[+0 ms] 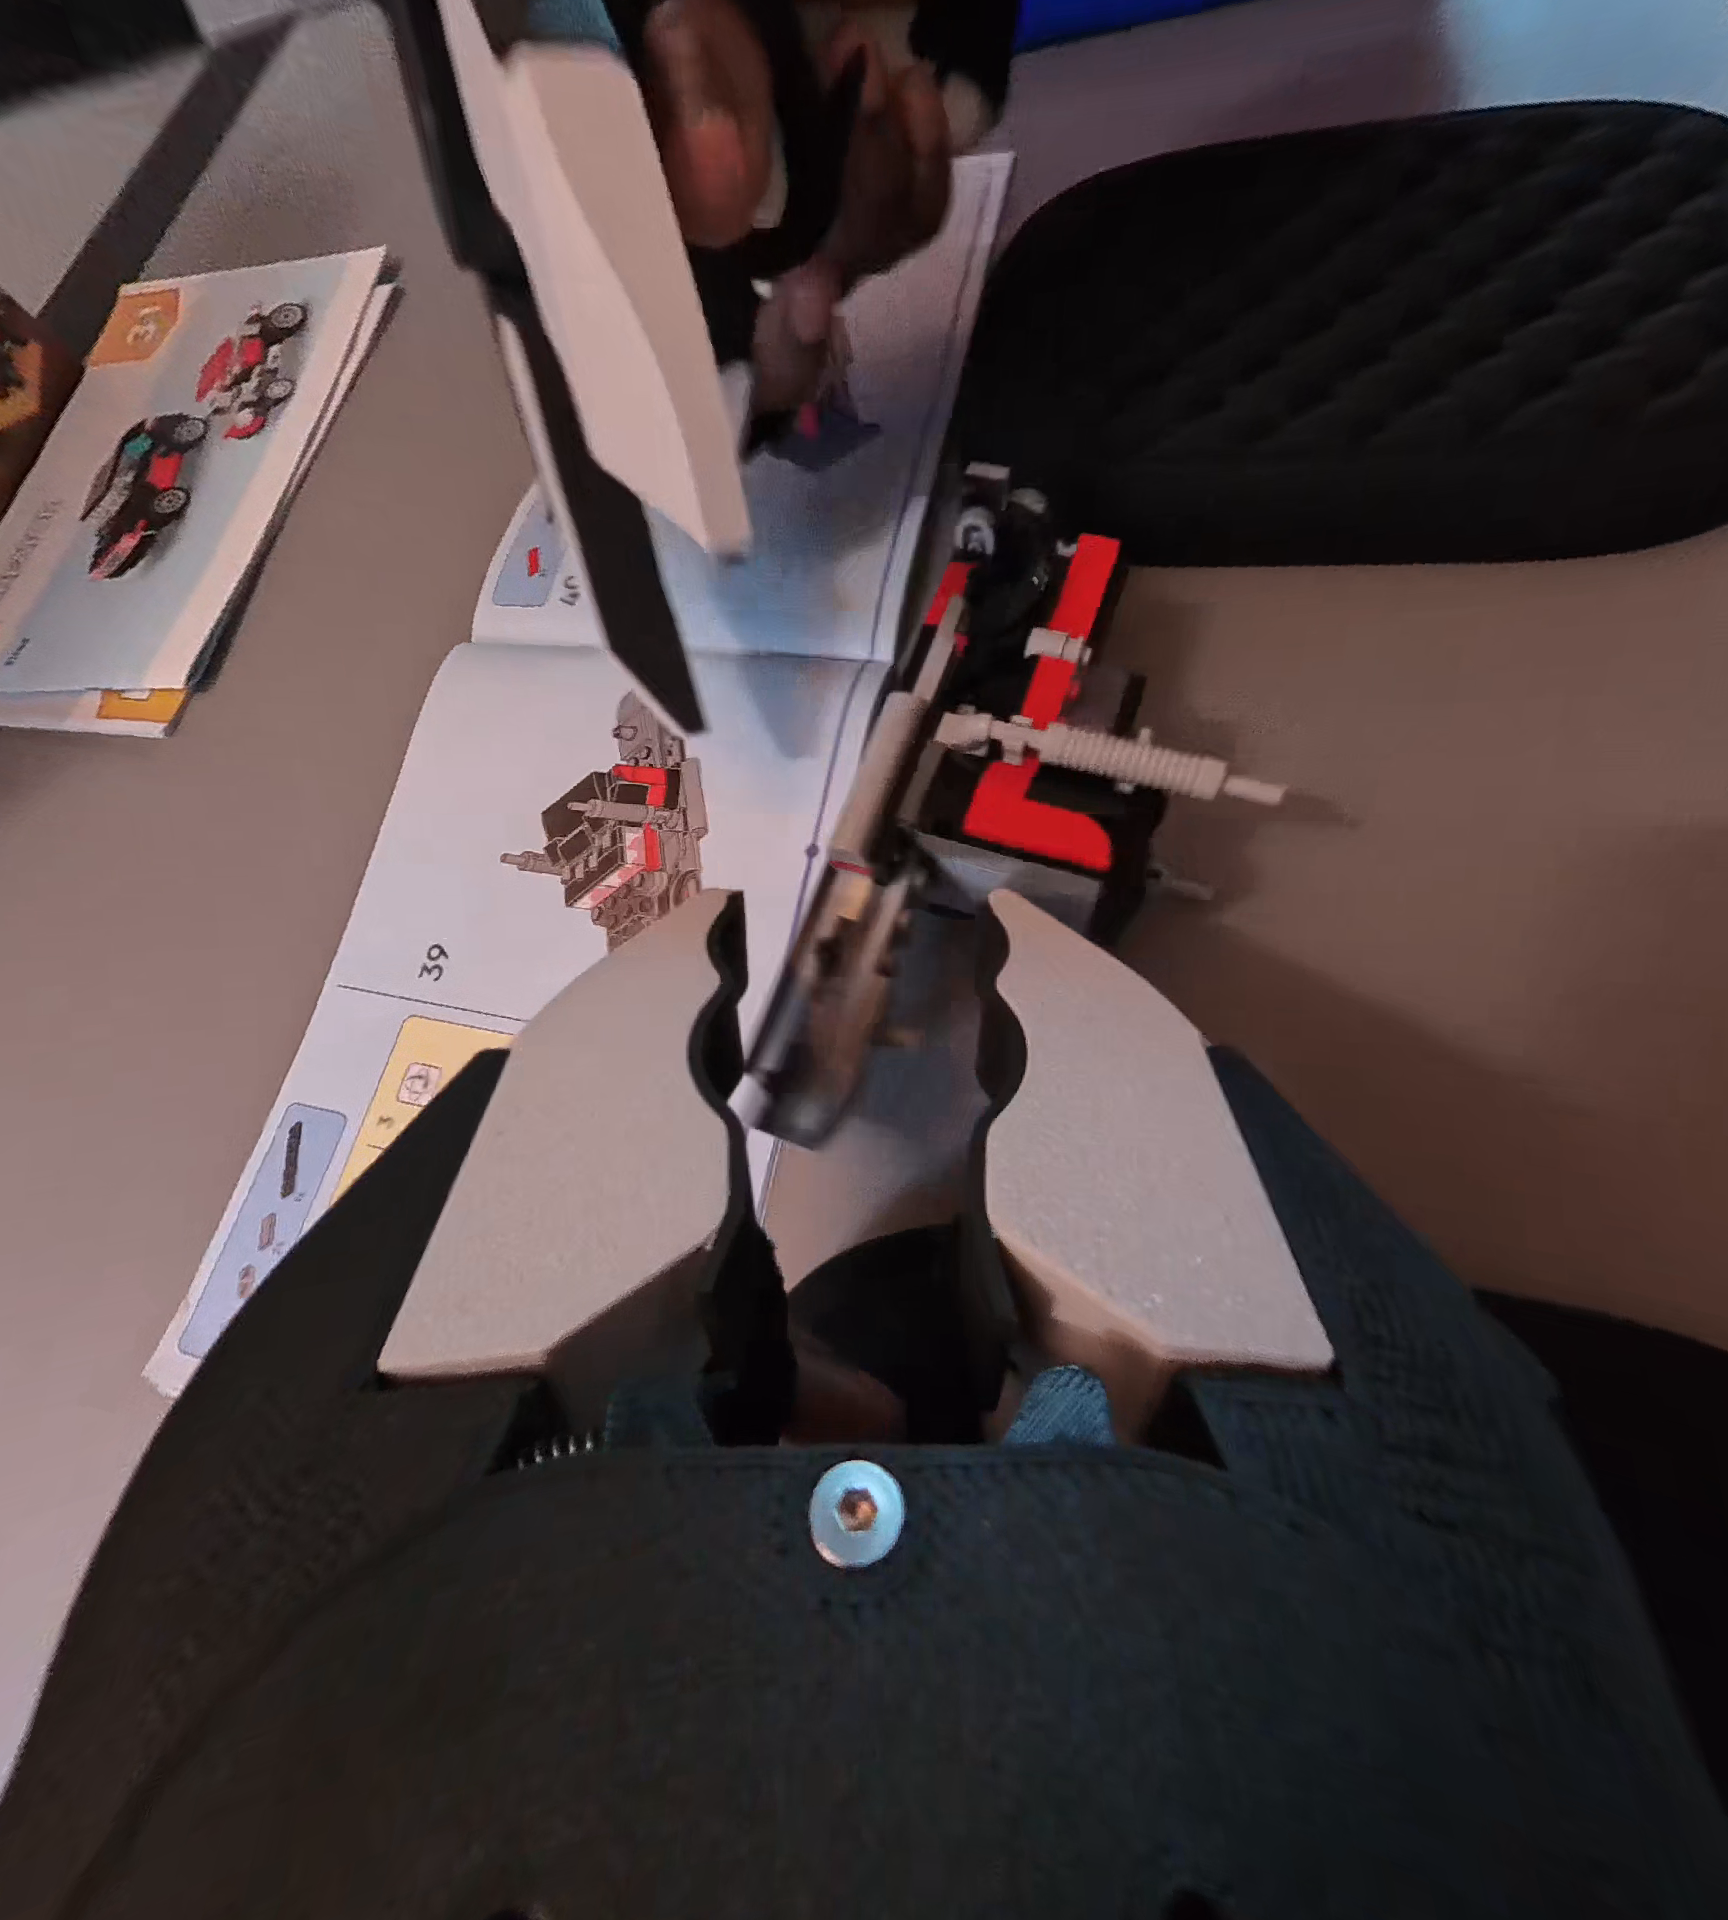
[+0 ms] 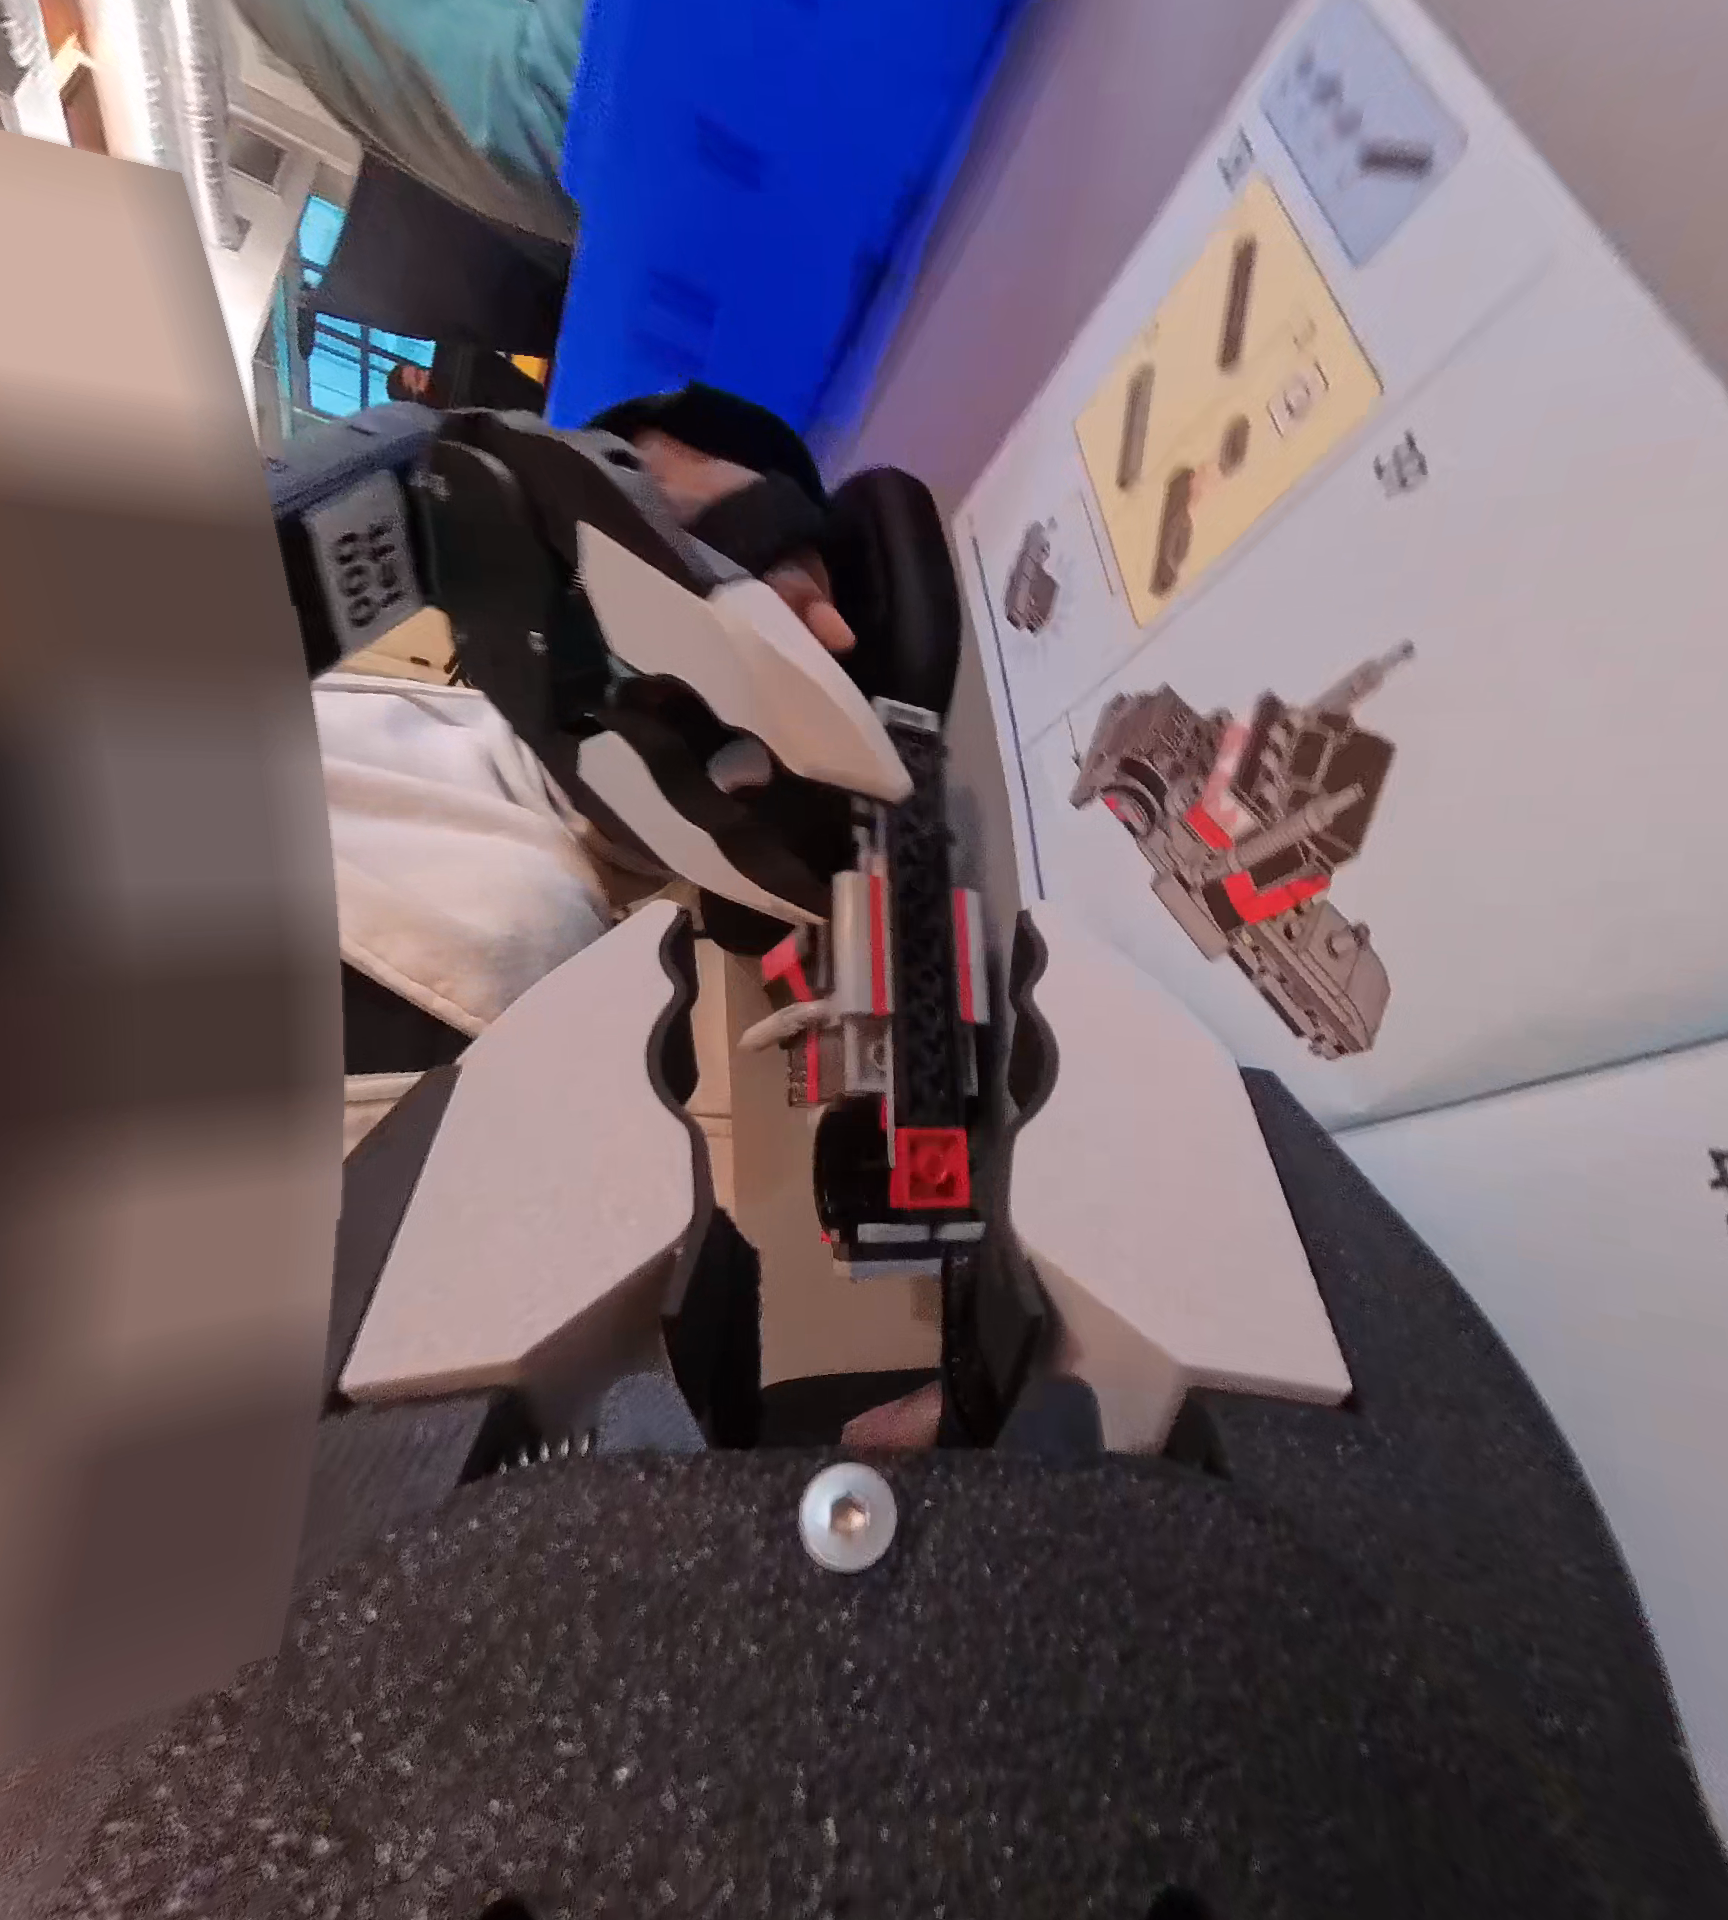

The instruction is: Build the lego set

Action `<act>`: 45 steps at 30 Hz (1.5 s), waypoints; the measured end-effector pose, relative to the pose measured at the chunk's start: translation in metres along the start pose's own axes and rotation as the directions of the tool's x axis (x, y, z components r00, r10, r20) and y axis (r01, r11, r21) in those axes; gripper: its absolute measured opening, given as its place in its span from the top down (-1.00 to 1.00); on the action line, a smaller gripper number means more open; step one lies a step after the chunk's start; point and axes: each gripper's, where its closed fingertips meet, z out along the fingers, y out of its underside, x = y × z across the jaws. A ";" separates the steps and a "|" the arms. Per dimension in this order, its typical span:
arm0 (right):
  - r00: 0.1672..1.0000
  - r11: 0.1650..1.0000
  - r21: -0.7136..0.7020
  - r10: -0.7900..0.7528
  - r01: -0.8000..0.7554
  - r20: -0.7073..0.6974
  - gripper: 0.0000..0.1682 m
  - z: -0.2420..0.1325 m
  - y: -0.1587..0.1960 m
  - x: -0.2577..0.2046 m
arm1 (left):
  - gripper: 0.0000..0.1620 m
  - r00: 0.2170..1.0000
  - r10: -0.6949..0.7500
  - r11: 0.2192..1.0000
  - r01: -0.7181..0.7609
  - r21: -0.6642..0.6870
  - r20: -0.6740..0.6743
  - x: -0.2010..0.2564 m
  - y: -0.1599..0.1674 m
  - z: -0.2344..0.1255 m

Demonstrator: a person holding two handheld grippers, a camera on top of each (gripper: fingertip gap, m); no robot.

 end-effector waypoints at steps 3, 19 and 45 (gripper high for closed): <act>0.969 0.970 0.035 -0.238 0.241 -0.070 0.33 -0.011 -0.002 -0.017 | 0.50 1.000 0.018 0.999 -0.018 -0.031 -0.017 0.003 0.005 0.001; -0.217 0.148 -0.698 -0.888 0.700 -0.406 0.45 -0.007 0.063 0.007 | 0.51 0.991 -0.037 0.993 0.022 -0.118 -0.128 0.009 0.016 0.007; -0.580 -0.032 -0.890 -0.769 0.454 -0.268 0.74 -0.016 0.052 0.017 | 0.59 0.954 -0.179 0.974 0.136 -0.183 -0.241 0.013 0.021 0.010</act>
